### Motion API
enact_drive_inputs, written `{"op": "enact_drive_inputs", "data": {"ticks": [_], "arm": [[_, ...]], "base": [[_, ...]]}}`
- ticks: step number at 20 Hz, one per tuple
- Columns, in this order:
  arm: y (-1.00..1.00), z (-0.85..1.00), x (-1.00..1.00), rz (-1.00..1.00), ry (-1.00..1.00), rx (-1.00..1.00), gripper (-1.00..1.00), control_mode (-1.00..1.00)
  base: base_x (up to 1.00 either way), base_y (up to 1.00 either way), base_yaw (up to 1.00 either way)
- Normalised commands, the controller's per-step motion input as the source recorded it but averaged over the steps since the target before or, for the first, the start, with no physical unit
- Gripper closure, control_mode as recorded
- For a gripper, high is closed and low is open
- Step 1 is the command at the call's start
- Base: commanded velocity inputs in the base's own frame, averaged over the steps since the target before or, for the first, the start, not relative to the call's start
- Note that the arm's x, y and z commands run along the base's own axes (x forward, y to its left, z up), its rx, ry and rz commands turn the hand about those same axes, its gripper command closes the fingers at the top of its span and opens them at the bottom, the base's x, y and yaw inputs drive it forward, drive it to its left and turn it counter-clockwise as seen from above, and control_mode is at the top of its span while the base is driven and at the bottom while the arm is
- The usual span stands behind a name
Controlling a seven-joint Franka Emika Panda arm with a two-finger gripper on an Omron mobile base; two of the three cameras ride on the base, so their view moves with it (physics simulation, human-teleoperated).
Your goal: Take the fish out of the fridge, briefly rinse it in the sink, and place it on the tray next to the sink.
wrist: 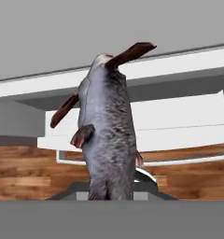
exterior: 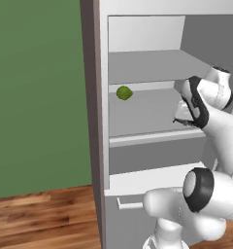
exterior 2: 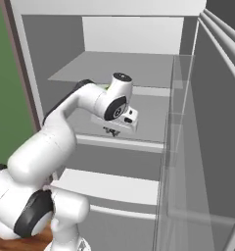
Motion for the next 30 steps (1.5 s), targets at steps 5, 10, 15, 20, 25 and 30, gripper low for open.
{"op": "enact_drive_inputs", "data": {"ticks": [5, 10, 15, 20, 25, 30], "arm": [[0.18, 0.53, -1.00, 0.08, -0.43, -0.03, 1.00, -1.00], [0.19, 0.32, -1.00, 0.11, -0.64, -0.15, 1.00, -1.00], [0.02, 0.12, -0.75, 0.05, -0.47, -0.07, 1.00, -1.00], [0.01, 0.03, -0.07, 0.00, -0.08, -0.01, 1.00, -1.00], [0.38, 0.05, -0.07, 0.05, -0.13, -0.11, 1.00, -1.00], [0.33, 0.00, -0.05, 0.09, -0.01, -0.05, 1.00, -1.00]], "base": [[0.00, 0.00, 0.00], [0.00, 0.00, 0.00], [0.00, 0.00, 0.00], [0.00, 0.00, 0.00], [0.00, 0.00, 0.00], [0.00, 0.00, 0.00]]}}
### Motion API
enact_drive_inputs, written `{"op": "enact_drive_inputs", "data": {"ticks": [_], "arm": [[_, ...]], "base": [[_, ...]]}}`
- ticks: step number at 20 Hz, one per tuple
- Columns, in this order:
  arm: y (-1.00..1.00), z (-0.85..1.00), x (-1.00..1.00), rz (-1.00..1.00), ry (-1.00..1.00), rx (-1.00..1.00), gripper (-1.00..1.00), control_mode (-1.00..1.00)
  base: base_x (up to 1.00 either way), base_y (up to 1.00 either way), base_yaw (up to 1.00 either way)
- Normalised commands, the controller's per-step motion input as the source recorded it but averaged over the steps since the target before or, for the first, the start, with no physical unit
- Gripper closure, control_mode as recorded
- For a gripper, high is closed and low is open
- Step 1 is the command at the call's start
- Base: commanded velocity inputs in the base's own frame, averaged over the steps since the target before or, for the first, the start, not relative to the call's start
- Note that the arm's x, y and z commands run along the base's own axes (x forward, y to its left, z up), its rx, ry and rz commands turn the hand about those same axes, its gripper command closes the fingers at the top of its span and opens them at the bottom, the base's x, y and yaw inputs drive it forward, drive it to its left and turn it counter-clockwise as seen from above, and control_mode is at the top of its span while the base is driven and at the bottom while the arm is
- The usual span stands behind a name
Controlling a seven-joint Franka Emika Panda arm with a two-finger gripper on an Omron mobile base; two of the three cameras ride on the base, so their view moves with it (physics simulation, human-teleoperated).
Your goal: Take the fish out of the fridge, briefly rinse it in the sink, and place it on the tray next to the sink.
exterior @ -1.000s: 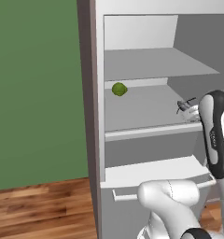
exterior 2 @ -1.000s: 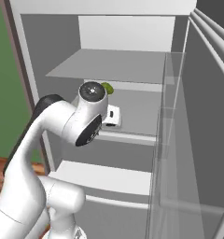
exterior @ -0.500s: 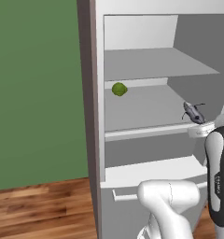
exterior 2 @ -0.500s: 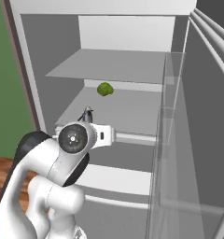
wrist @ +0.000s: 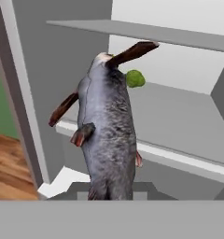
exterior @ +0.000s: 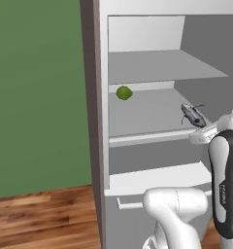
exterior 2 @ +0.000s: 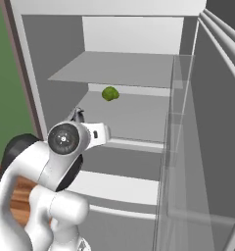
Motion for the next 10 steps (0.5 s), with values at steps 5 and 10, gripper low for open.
{"op": "enact_drive_inputs", "data": {"ticks": [5, 10], "arm": [[0.40, 0.00, -0.25, 0.17, -0.06, -0.04, 1.00, -1.00], [0.27, -0.10, -0.43, 0.22, 0.00, 0.00, 1.00, 1.00]], "base": [[0.00, 0.00, 0.00], [-0.23, 0.28, 0.27]]}}
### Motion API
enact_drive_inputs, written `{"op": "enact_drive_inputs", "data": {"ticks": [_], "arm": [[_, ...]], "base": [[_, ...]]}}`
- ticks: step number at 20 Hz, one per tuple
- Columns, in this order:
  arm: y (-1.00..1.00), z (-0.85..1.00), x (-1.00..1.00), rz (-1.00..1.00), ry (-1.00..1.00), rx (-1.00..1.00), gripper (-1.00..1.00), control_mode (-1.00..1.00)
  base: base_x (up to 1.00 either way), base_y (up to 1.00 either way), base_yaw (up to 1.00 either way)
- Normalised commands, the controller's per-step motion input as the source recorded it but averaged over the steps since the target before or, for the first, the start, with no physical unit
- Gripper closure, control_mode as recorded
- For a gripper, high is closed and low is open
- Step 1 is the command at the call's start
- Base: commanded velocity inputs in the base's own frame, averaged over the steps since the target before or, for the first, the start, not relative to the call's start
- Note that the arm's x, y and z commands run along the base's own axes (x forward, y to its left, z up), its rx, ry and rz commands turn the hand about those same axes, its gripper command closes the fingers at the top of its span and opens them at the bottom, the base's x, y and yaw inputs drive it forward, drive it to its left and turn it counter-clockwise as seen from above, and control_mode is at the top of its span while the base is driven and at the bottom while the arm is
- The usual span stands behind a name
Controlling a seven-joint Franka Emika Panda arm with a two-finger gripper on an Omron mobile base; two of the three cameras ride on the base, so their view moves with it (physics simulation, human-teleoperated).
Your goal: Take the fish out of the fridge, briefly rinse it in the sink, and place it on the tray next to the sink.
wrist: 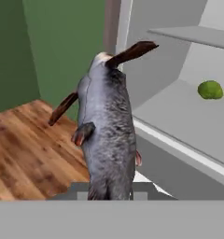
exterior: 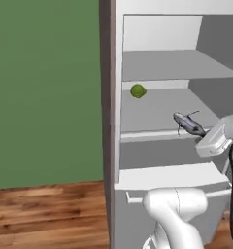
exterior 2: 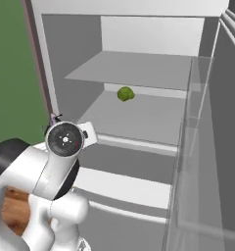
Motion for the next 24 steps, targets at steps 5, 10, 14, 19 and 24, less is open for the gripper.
{"op": "enact_drive_inputs", "data": {"ticks": [5, 10, 14, 19, 24], "arm": [[0.00, 0.00, 0.00, 0.00, 0.00, 0.00, 1.00, 1.00], [0.00, 0.00, 0.00, 0.00, 0.00, 0.00, 1.00, 1.00], [0.00, 0.00, 0.00, 0.00, 0.00, 0.00, 1.00, 1.00], [0.00, 0.00, 0.00, 0.00, 0.00, 0.00, 1.00, 1.00], [0.00, 0.00, 0.00, 0.00, 0.00, 0.00, 1.00, 1.00]], "base": [[-0.05, 0.36, 0.92], [0.00, 0.24, 0.96], [0.00, 0.09, 1.00], [0.00, 0.09, 1.00], [0.00, 0.13, 0.98]]}}
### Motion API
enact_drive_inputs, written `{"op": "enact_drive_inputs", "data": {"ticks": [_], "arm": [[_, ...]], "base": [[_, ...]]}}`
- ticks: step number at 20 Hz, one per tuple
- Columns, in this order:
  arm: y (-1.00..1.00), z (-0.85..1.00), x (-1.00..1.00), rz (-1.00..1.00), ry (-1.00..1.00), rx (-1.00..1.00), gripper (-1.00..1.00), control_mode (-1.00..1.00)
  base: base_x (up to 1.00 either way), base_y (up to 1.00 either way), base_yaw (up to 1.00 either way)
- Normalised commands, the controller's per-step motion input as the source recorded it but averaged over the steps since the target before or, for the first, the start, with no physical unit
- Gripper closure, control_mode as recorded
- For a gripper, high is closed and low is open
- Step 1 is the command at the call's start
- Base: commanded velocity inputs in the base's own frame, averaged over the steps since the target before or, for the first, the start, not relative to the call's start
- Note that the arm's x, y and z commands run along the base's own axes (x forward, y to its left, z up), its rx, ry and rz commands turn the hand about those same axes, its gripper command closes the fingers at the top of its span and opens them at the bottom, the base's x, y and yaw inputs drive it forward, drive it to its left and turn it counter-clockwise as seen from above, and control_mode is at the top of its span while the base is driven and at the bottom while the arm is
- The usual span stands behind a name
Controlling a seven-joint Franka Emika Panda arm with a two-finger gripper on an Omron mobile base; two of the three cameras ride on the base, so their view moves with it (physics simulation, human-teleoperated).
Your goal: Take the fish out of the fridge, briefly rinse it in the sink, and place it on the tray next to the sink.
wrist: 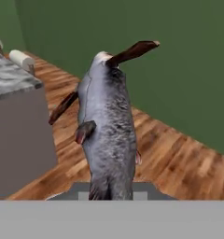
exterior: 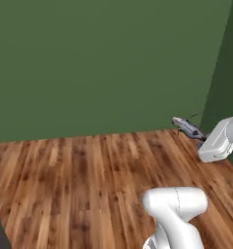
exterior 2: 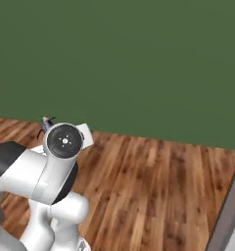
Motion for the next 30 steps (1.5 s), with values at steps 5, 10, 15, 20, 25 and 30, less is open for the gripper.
{"op": "enact_drive_inputs", "data": {"ticks": [5, 10, 15, 20, 25, 30], "arm": [[0.00, 0.00, 0.00, 0.00, 0.00, 0.00, 1.00, 1.00], [0.00, 0.00, 0.00, 0.00, 0.00, 0.00, 1.00, 1.00], [0.00, 0.00, 0.00, 0.00, 0.00, 0.00, 1.00, 1.00], [0.00, 0.00, 0.00, 0.00, 0.00, 0.00, 1.00, 1.00], [0.00, 0.00, 0.00, 0.00, 0.00, 0.00, 1.00, 1.00], [0.00, 0.00, 0.00, 0.00, 0.00, 0.00, 1.00, 1.00]], "base": [[-0.07, 0.08, 0.97], [-0.02, 0.04, 0.99], [0.00, 0.02, 1.00], [-0.04, 0.00, 0.91], [0.04, 0.00, 0.61], [0.44, 0.00, 0.55]]}}
